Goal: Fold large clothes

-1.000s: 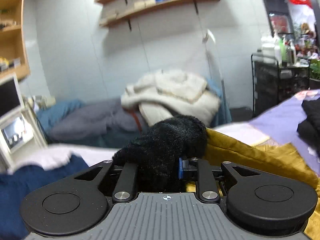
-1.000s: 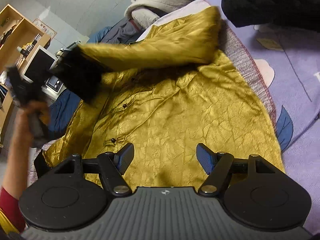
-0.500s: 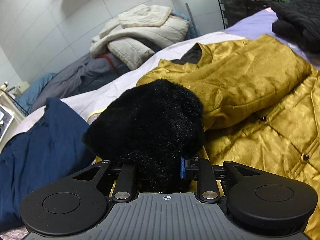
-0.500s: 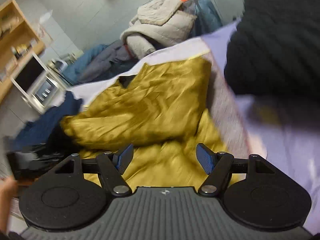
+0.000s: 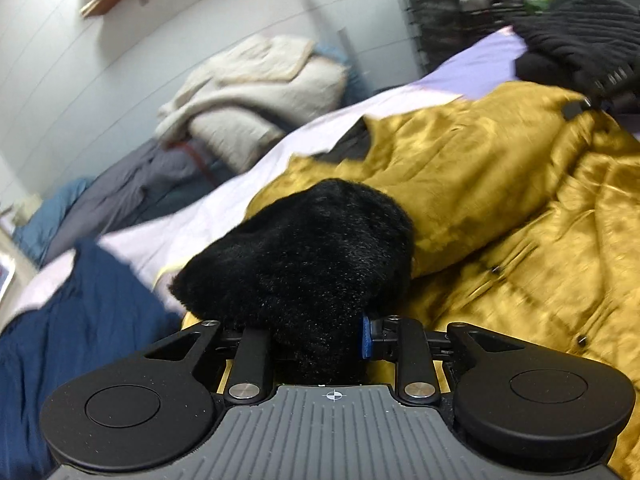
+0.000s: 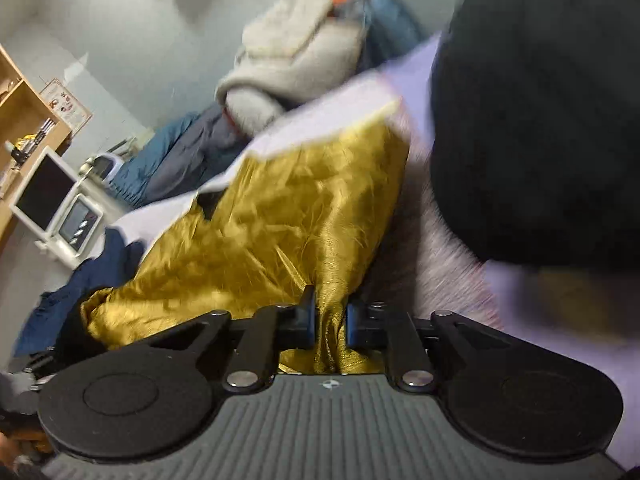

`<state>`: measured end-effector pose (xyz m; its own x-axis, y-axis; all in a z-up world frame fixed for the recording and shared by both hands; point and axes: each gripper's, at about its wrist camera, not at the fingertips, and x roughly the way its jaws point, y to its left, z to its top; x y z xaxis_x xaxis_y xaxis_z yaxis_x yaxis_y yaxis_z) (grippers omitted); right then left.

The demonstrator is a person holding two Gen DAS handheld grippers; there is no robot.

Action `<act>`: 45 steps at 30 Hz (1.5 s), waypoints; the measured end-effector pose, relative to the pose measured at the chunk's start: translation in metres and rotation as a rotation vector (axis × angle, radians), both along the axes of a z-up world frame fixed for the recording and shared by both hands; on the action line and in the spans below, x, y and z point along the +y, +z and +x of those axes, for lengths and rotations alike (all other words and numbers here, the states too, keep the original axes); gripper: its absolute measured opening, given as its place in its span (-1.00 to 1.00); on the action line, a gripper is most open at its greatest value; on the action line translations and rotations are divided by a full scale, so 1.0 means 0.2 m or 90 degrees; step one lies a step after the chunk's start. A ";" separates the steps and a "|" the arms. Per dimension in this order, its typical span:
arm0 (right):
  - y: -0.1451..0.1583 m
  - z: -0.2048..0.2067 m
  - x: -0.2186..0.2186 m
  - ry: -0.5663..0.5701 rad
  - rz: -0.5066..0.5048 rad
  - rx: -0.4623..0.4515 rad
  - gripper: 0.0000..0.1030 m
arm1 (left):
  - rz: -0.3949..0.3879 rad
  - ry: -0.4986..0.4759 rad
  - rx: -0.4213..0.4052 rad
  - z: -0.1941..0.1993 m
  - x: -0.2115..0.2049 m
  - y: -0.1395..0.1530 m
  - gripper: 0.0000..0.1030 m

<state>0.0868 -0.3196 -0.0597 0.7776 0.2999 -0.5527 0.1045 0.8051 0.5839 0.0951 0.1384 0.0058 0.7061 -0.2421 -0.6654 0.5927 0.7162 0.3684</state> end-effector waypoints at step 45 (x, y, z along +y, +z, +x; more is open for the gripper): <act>0.06 -0.01 0.68 0.172 -0.315 0.019 0.25 | -0.291 0.385 -0.068 -0.26 -0.11 -0.03 1.00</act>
